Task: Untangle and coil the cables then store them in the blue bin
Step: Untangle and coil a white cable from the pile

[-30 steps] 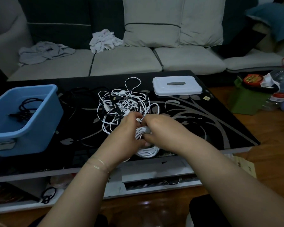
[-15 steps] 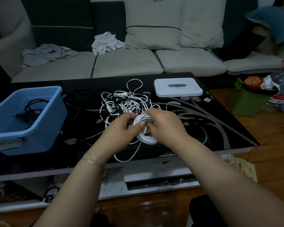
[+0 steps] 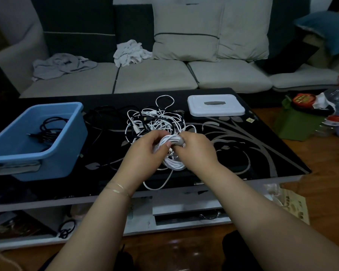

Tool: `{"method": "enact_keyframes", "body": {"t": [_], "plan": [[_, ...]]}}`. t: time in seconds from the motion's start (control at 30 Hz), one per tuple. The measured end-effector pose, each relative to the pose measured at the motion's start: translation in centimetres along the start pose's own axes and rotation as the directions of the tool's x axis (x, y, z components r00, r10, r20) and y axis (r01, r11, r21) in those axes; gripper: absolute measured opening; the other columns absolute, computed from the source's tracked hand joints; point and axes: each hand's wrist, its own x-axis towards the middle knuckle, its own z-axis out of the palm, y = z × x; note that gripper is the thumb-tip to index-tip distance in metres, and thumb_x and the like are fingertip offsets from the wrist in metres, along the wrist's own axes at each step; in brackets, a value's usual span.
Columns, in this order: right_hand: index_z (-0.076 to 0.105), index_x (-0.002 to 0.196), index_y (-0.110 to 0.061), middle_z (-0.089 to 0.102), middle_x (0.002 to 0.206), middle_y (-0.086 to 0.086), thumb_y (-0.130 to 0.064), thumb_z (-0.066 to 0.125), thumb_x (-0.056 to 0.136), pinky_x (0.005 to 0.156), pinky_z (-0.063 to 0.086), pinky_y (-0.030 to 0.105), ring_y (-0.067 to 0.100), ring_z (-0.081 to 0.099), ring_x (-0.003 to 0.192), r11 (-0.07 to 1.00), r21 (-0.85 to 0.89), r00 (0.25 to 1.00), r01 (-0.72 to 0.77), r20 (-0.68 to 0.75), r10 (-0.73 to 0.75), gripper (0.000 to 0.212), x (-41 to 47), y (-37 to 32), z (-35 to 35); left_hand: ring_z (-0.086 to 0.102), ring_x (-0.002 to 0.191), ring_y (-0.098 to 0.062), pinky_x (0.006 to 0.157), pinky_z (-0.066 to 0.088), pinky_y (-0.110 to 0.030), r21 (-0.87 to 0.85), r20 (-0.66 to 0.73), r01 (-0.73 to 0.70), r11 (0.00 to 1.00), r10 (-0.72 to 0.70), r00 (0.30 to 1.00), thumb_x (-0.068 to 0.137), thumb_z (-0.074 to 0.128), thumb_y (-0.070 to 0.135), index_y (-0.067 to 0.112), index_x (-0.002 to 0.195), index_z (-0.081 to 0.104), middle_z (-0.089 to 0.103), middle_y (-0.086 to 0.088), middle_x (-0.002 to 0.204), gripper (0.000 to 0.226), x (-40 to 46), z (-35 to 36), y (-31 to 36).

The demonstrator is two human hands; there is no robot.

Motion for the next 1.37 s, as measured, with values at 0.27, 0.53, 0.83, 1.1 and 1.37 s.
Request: {"method": "enact_keyframes", "body": {"t": [0.27, 0.53, 0.83, 1.1, 1.37], "plan": [[0.062, 0.113, -0.023, 0.066, 0.108, -0.002, -0.039, 0.070, 0.081, 0.083, 0.049, 0.034, 0.016, 0.061, 0.099, 0.950, 0.308, 0.980, -0.047, 0.197, -0.016, 0.037, 0.7, -1.0, 1.0, 0.063, 0.090, -0.001, 0.078, 0.048, -0.019, 0.056, -0.126, 0.017, 0.998, -0.010, 0.992, 0.092, 0.058, 0.023, 0.029, 0.109, 0.067, 0.070, 0.014, 0.098, 0.020, -0.4, -1.4, -0.7], [0.046, 0.124, -0.027, 0.059, 0.116, -0.001, -0.026, 0.068, 0.087, 0.088, 0.048, 0.019, 0.004, 0.059, 0.101, 0.662, 0.749, 0.997, -0.037, 0.075, -0.029, 0.043, 1.1, -3.0, 2.0, 0.066, 0.086, -0.007, 0.078, 0.051, -0.019, -0.236, -0.385, 0.054, 0.970, -0.144, 0.911, 0.094, 0.058, 0.017, 0.020, 0.103, 0.067, 0.072, 0.002, 0.097, 0.013, 0.6, -7.6, -3.2], [0.043, 0.128, -0.030, 0.060, 0.098, -0.011, -0.029, 0.061, 0.091, 0.084, 0.051, 0.035, 0.007, 0.059, 0.085, 0.848, 0.527, 0.975, 0.061, 0.149, -0.162, 0.042, 0.5, -4.8, 3.7, 0.065, 0.087, -0.023, 0.077, 0.052, -0.035, -0.234, -0.738, 0.115, 0.965, -0.254, 0.625, 0.090, 0.055, 0.023, 0.018, 0.111, 0.065, 0.069, -0.010, 0.100, 0.023, 1.8, -19.8, -9.6], [0.042, 0.131, -0.031, 0.059, 0.094, -0.017, -0.036, 0.054, 0.094, 0.080, 0.052, 0.036, 0.002, 0.059, 0.084, 0.931, 0.355, 0.967, 0.092, 0.191, -0.168, 0.039, 0.5, -4.7, 3.8, 0.059, 0.105, -0.038, 0.089, 0.047, -0.044, 0.130, -0.652, 0.594, 0.794, -0.383, 0.654, 0.088, 0.056, 0.015, 0.014, 0.115, 0.065, 0.065, -0.016, 0.113, 0.029, 3.4, -24.6, -14.0], [0.047, 0.126, -0.028, 0.060, 0.088, -0.015, -0.036, 0.055, 0.093, 0.076, 0.049, 0.031, 0.004, 0.058, 0.077, 0.960, 0.268, 0.952, 0.081, 0.263, -0.154, 0.034, 1.0, -3.7, 4.0, 0.060, 0.095, -0.037, 0.079, 0.045, -0.037, 0.554, -0.398, 0.680, 0.481, -0.564, 0.724, 0.088, 0.057, 0.017, 0.000, 0.111, 0.065, 0.064, -0.023, 0.108, 0.030, 4.3, -23.4, -16.2]]}}
